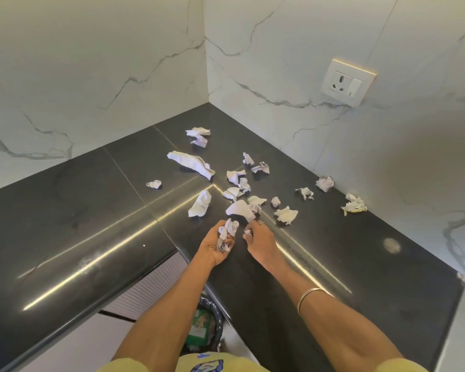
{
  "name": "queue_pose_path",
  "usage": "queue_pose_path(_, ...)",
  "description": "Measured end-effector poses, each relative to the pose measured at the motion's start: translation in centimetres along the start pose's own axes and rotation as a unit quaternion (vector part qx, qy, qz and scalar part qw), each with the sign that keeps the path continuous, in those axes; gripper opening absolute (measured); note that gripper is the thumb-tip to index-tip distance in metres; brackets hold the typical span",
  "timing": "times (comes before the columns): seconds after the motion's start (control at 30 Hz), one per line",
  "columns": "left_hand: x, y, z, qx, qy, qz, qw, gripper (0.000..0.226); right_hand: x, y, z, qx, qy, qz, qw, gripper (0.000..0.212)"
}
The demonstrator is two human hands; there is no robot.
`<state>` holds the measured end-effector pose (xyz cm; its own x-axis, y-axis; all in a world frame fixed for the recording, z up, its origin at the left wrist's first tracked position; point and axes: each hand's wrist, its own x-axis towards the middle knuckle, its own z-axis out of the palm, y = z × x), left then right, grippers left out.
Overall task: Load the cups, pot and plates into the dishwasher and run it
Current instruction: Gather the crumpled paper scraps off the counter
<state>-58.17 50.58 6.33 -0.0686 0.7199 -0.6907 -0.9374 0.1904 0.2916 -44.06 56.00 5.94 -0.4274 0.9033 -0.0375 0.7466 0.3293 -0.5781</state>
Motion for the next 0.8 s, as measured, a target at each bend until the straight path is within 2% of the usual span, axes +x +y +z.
queue_pose_path(0.13,0.5,-1.2,1.7,-0.010,-0.018,-0.014,1.000,0.014,-0.2,0.6,-2.6,0.039,0.124,0.067,0.989,0.021)
queue_pose_path(0.2,0.9,-2.0,2.3,-0.016,-0.027,-0.022,0.999,0.015,0.3,1.4,-4.3,0.021,0.171,0.050,0.984,0.035)
queue_pose_path(0.27,1.3,-2.7,2.8,-0.021,-0.032,-0.033,0.999,0.017,1.1,2.3,-5.8,0.012,0.187,0.048,0.981,0.048)
queue_pose_path(0.4,1.7,-3.7,3.7,-0.021,-0.026,-0.039,0.999,0.017,2.4,3.5,-7.9,0.053,0.197,0.114,0.972,0.031)
queue_pose_path(0.47,1.6,-3.8,4.0,-0.020,-0.021,-0.037,0.999,0.016,3.1,3.8,-8.0,0.056,0.184,0.120,0.974,0.034)
queue_pose_path(0.57,2.1,-3.7,3.9,-0.012,-0.017,-0.036,0.999,0.018,3.9,4.3,-7.4,0.033,0.097,0.132,0.986,0.046)
queue_pose_path(0.67,2.4,-3.6,3.9,0.010,-0.023,-0.046,0.999,0.020,3.9,4.6,-6.2,-0.027,0.024,0.152,0.988,0.043)
queue_pose_path(0.8,2.3,-3.4,4.1,0.030,-0.028,-0.050,0.998,0.016,2.8,4.8,-5.1,-0.075,0.058,0.112,0.989,0.023)
